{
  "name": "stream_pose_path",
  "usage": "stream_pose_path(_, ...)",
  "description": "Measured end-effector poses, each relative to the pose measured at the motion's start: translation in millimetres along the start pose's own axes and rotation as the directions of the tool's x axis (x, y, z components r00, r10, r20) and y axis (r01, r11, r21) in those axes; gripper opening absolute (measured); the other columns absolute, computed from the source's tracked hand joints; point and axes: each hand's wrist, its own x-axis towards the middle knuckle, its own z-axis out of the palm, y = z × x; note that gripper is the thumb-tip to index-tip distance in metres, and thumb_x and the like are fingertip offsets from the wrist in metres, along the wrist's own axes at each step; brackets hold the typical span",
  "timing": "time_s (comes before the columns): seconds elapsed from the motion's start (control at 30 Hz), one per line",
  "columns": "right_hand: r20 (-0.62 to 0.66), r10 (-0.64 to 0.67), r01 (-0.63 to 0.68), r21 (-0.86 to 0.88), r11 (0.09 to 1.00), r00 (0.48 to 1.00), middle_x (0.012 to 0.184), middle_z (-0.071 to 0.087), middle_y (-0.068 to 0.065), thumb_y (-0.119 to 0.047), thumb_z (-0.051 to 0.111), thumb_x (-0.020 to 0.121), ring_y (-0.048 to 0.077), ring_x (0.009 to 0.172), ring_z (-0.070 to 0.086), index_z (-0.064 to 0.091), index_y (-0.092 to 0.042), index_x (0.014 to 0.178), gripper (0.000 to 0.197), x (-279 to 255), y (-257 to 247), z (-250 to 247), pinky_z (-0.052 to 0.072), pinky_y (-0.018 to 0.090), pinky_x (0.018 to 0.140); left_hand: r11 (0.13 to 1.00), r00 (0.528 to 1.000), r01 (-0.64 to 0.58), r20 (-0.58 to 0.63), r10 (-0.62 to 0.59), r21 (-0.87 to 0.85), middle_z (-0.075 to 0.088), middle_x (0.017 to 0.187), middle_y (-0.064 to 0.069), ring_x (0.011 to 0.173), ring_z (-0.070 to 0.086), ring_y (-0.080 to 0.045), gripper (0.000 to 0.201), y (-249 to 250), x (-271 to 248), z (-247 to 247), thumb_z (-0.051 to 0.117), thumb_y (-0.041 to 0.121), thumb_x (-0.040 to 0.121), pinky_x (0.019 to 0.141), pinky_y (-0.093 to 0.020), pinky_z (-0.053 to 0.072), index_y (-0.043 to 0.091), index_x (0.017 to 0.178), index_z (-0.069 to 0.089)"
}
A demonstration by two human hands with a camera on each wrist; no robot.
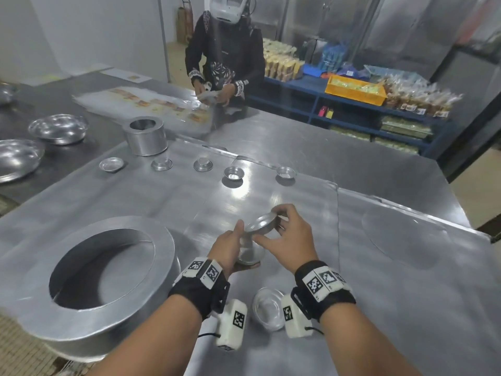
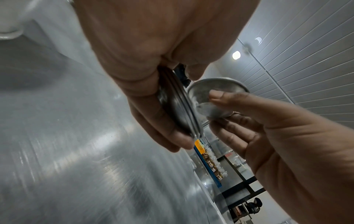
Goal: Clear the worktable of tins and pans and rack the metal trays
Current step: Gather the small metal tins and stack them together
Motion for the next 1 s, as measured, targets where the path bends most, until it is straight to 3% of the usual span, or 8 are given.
stream_pose_path(0.07,0.011,0.016,-0.016,0.005,1.000,1.000,0.107,0.065,-0.010,-0.028,0.095,0.057,0.006,0.100,0.067,0.055,-0.023,0.110,0.066,-11,-7,10,0.056,0.026,0.091,1.000,1.000,-0.012,0.026,0.012,0.017,0.067,0.116,-0.024,0.099,0.068,-0.041,0.049,6,-6,-3,0.057,0.046,0.097,0.069,-0.045,0.060,0.003,0.120,0.063)
stream_pose_path(0.17,0.016,0.043,-0.042,-0.011,0.999,0.999,0.100,0.069,-0.009,-0.023,0.090,0.058,0.004,0.095,0.069,0.055,-0.026,0.108,0.061,-25,-15,22,0.058,0.029,0.088,0.998,0.999,-0.042,0.030,0.040,0.056,0.069,0.109,-0.028,0.089,0.071,-0.040,0.036,14,-15,-7,0.067,0.022,0.091,0.069,-0.047,0.061,-0.002,0.116,0.061)
stream_pose_path(0.3,0.018,0.094,-0.094,0.019,0.995,0.995,0.103,0.070,-0.014,-0.025,0.089,0.056,0.000,0.096,0.069,0.056,-0.027,0.109,0.063,-42,-24,35,0.057,0.028,0.090,0.986,0.995,-0.094,0.041,0.089,0.135,0.068,0.106,-0.028,0.086,0.072,-0.038,0.027,21,-25,-19,0.057,-0.006,0.086,0.065,-0.044,0.061,0.001,0.112,0.059)
stream_pose_path(0.47,0.063,0.139,-0.144,0.071,0.987,0.988,0.117,0.068,-0.011,-0.018,0.092,0.059,-0.003,0.106,0.066,0.056,-0.023,0.118,0.069,-56,-33,47,0.052,0.025,0.099,0.974,0.989,-0.142,0.067,0.132,0.174,0.066,0.107,-0.027,0.086,0.073,-0.039,0.028,21,-31,-39,0.051,-0.011,0.090,0.071,-0.047,0.062,0.004,0.113,0.056)
stream_pose_path(0.6,0.155,0.197,-0.209,0.062,0.976,0.968,0.137,0.058,-0.003,-0.014,0.093,0.062,0.004,0.124,0.057,0.048,-0.014,0.143,0.093,-59,-37,55,0.044,0.026,0.109,0.963,0.987,-0.159,0.049,0.151,0.218,0.064,0.108,-0.029,0.088,0.070,-0.047,0.030,21,-29,-55,0.048,-0.014,0.089,0.079,-0.053,0.060,0.004,0.110,0.058)
stream_pose_path(0.73,0.236,0.205,-0.197,-0.058,0.979,0.950,0.133,0.060,0.000,-0.010,0.092,0.064,0.006,0.120,0.059,0.049,-0.010,0.143,0.091,-53,-41,53,0.045,0.025,0.108,0.955,0.989,-0.145,0.029,0.143,0.260,0.061,0.112,-0.030,0.094,0.068,-0.049,0.028,21,-23,-64,0.051,-0.013,0.088,0.073,-0.051,0.061,0.005,0.109,0.058)
stream_pose_path(0.83,0.280,0.229,-0.167,-0.230,0.959,0.932,0.137,0.058,0.004,-0.012,0.091,0.065,0.013,0.122,0.059,0.049,-0.012,0.143,0.089,-43,-39,48,0.047,0.024,0.104,0.962,0.992,-0.127,0.003,0.130,0.243,0.056,0.114,-0.028,0.102,0.061,-0.051,0.028,22,-19,-66,0.052,-0.016,0.085,0.072,-0.058,0.060,0.004,0.104,0.059)
stream_pose_path(1.0,0.300,0.312,-0.074,-0.604,0.794,0.901,0.129,0.057,0.002,-0.032,0.083,0.076,0.015,0.108,0.063,0.059,-0.020,0.129,0.060,-10,-17,36,0.051,0.030,0.096,0.979,0.995,-0.102,0.017,0.101,0.178,0.052,0.108,-0.024,0.095,0.059,-0.047,0.027,28,-13,-62,0.047,-0.020,0.087,0.067,-0.055,0.061,0.001,0.103,0.056)
